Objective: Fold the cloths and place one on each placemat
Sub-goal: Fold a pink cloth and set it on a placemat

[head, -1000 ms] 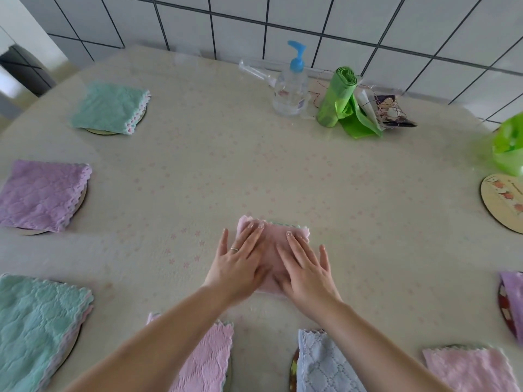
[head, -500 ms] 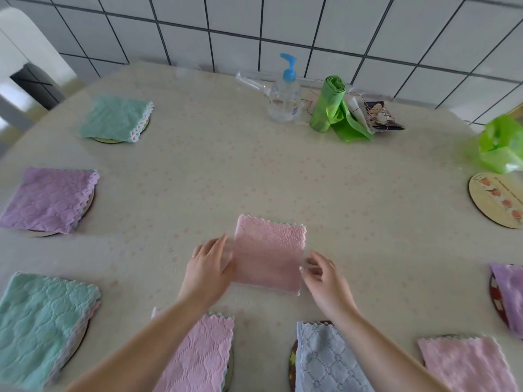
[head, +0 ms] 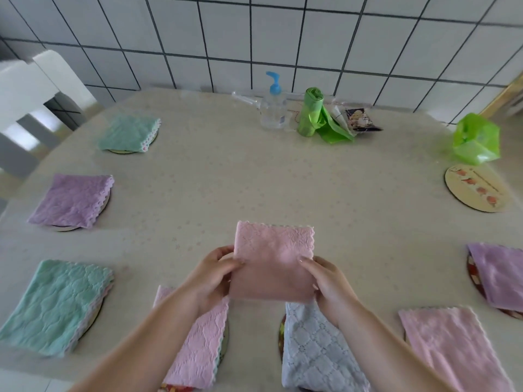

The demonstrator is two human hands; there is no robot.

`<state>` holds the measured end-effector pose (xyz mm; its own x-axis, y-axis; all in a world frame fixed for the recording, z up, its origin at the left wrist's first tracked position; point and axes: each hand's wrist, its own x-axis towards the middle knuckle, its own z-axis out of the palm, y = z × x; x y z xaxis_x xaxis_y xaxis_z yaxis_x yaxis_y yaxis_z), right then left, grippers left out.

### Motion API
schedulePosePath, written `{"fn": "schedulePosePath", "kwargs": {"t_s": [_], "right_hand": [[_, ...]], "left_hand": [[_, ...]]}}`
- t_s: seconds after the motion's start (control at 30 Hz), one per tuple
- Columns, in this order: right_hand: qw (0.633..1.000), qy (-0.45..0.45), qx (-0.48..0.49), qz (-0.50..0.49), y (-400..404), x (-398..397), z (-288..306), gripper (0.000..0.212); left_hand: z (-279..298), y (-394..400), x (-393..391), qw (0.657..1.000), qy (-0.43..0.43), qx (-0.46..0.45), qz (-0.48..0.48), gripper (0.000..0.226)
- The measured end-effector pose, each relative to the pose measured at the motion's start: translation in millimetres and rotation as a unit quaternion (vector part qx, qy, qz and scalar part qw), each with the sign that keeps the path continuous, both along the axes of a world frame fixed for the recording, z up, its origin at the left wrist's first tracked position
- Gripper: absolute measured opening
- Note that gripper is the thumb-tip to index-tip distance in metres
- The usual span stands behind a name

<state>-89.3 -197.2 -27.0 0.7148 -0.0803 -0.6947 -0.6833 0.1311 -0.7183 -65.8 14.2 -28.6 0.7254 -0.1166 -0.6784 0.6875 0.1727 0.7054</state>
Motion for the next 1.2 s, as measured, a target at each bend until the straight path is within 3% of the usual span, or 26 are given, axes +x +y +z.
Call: {"fn": "schedulePosePath", "kwargs": {"t_s": [0.23, 0.3, 0.5, 0.77, 1.2], "right_hand": [[0.994, -0.065, 0.077, -0.041, -55, -64, 19, 0.011], [0.992, -0.085, 0.076, -0.051, -80, -84, 24, 0.019], [0.986, -0.142, -0.02, -0.086, -199, -154, 23, 0.036], [0.98, -0.157, -0.061, -0.103, -364, -238, 25, 0.045], [0.987, -0.124, -0.025, -0.103, -423, -201, 14, 0.036]], "left_hand": [[22, -49, -40, 0.996, -0.014, -0.066, -0.057, 0.035], [28, -78, -54, 0.993, -0.022, -0.068, -0.098, 0.035], [30, -205, -106, 0.989, -0.027, -0.075, -0.126, 0.025], [23, -376, -191, 0.993, -0.016, -0.065, -0.097, 0.023], [15, -437, -163, 0.997, 0.015, -0.048, -0.054, 0.02]]}}
